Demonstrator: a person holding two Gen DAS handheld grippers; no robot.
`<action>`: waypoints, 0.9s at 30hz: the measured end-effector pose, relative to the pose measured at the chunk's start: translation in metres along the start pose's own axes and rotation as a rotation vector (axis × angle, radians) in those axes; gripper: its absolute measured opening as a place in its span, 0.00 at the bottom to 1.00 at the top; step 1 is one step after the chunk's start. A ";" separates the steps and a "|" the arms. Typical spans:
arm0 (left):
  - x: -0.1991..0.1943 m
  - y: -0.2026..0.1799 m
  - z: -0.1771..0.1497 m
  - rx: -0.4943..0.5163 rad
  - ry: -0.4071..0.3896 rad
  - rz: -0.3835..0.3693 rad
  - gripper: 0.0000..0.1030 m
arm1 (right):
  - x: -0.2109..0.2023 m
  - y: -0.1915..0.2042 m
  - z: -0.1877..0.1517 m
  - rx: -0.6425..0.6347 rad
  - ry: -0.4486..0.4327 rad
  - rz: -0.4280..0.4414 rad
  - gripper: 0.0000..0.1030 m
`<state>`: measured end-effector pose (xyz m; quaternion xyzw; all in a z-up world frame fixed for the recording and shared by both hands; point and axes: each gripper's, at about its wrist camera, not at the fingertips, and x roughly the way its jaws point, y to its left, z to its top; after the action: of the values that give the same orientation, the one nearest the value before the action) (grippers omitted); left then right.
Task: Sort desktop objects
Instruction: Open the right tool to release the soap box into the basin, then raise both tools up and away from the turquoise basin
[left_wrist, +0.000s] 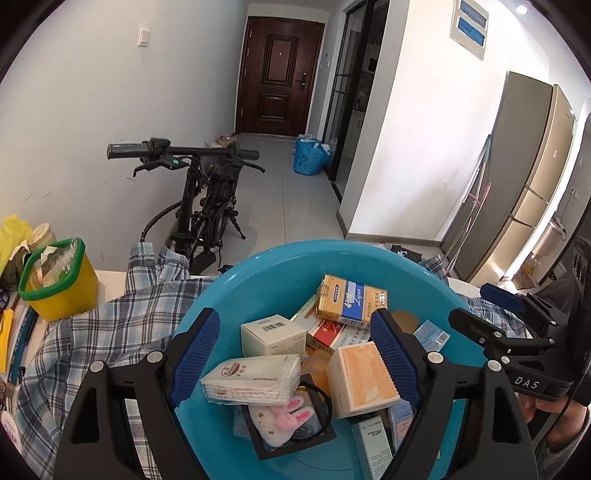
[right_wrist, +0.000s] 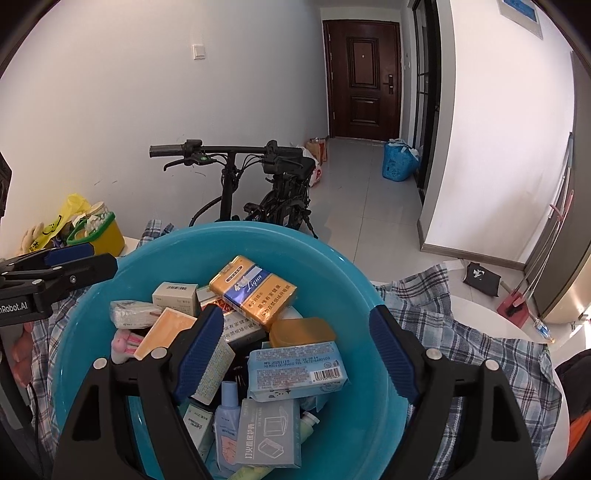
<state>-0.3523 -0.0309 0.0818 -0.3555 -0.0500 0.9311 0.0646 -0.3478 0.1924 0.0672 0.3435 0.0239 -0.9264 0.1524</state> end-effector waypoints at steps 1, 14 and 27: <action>-0.005 -0.002 0.001 0.014 -0.022 0.014 0.83 | -0.003 0.000 0.001 -0.001 -0.007 -0.004 0.81; -0.072 -0.002 0.009 -0.022 -0.262 0.005 0.84 | -0.063 0.011 0.014 0.003 -0.210 -0.038 0.99; -0.128 -0.006 0.006 -0.025 -0.445 -0.062 1.00 | -0.119 0.030 0.015 -0.008 -0.373 -0.028 0.99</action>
<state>-0.2615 -0.0454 0.1710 -0.1404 -0.0853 0.9835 0.0761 -0.2626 0.1934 0.1568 0.1647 0.0037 -0.9759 0.1428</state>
